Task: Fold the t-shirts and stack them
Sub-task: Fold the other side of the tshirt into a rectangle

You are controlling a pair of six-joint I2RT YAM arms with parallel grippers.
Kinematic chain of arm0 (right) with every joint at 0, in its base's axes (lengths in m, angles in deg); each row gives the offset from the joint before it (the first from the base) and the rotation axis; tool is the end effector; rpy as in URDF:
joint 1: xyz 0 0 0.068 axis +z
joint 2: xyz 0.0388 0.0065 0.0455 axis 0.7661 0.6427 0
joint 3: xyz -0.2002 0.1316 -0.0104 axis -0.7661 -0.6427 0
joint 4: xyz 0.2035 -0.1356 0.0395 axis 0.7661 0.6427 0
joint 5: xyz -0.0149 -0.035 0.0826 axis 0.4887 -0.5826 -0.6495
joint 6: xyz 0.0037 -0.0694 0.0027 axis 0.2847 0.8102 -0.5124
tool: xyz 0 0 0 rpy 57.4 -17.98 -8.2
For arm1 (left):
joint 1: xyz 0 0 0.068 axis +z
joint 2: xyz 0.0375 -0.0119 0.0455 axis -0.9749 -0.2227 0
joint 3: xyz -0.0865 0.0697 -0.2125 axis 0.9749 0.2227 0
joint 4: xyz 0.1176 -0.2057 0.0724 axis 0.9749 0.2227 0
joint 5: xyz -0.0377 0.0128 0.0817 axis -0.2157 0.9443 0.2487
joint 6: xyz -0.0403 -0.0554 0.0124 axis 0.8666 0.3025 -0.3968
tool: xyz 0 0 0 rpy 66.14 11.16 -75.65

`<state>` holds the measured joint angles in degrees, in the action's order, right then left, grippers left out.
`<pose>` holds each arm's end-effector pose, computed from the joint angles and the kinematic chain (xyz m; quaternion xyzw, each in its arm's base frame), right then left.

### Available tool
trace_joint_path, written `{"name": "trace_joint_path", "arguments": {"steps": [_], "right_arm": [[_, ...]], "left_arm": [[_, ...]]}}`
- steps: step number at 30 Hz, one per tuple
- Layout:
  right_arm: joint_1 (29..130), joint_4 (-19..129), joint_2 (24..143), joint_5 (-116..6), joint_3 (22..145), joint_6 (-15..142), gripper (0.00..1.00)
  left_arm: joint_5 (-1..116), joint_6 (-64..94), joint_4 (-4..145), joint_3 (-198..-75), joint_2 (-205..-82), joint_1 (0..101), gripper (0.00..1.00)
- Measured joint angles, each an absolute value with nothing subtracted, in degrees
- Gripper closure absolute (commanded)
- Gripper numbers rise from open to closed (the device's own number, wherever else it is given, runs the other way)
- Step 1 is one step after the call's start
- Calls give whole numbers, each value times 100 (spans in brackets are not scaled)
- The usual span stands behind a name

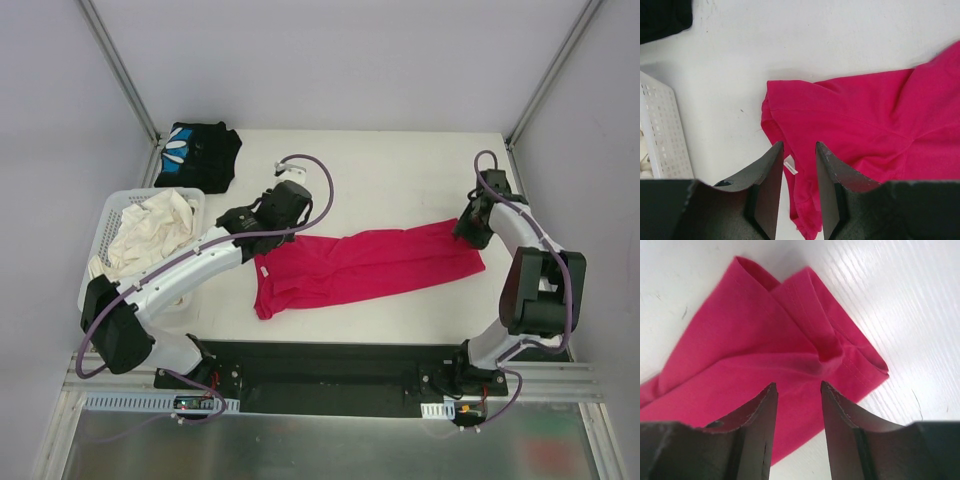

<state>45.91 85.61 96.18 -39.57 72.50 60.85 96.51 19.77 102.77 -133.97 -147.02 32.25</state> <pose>0.3291 -0.0315 0.1724 0.1310 0.9543 -0.0558 0.2628 0.2389 -0.1970 0.2794 0.1086 0.8751 0.0005 0.4715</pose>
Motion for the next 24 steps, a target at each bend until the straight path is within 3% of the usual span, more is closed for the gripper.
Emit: {"name": "trace_joint_path", "arguments": {"steps": [12,24], "right_arm": [[4552,8607,8781,-3909,6680,6080,57],[4333,8484,8989,-3883,6534,6083,57]], "left_arm": [[9606,1914,10275,-13392,-14460,3225,68],[9592,1892,10275,-13392,-14370,3225,68]]}}
